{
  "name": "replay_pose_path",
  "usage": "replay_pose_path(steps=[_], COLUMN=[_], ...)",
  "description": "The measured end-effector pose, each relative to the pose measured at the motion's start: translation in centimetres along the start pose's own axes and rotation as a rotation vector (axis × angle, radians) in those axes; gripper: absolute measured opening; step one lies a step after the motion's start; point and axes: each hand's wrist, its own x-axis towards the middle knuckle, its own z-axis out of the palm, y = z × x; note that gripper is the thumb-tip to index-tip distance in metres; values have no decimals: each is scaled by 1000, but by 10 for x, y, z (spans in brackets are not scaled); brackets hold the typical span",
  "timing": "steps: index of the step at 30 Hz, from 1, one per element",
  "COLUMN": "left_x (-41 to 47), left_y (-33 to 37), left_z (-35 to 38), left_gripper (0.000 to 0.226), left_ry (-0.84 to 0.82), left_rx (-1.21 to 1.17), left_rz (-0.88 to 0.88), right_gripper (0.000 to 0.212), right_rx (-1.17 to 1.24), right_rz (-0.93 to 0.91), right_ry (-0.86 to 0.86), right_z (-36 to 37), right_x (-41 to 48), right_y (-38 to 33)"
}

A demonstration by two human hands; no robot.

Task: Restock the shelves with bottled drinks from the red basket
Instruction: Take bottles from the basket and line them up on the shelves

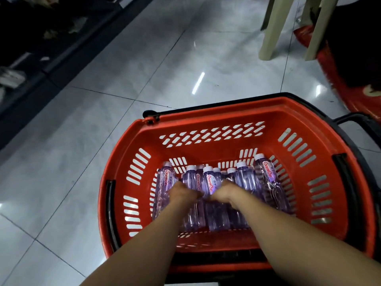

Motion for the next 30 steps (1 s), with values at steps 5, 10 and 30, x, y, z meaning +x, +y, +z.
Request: replay_pose_path(steps=[5, 10, 30], left_x=[-1, -28, -382], left_y=[9, 30, 156], left_z=[-11, -16, 124], left_gripper=[41, 38, 53], left_ry=[-239, -485, -1174], left_rx=[-138, -266, -412], left_rz=[-31, 118, 960], right_gripper=[56, 82, 43], right_rx=[85, 278, 638], right_rz=[90, 1, -625], right_ry=[-17, 107, 1180], right_z=[-17, -62, -170], right_x=[-2, -44, -440], right_y=[1, 10, 203])
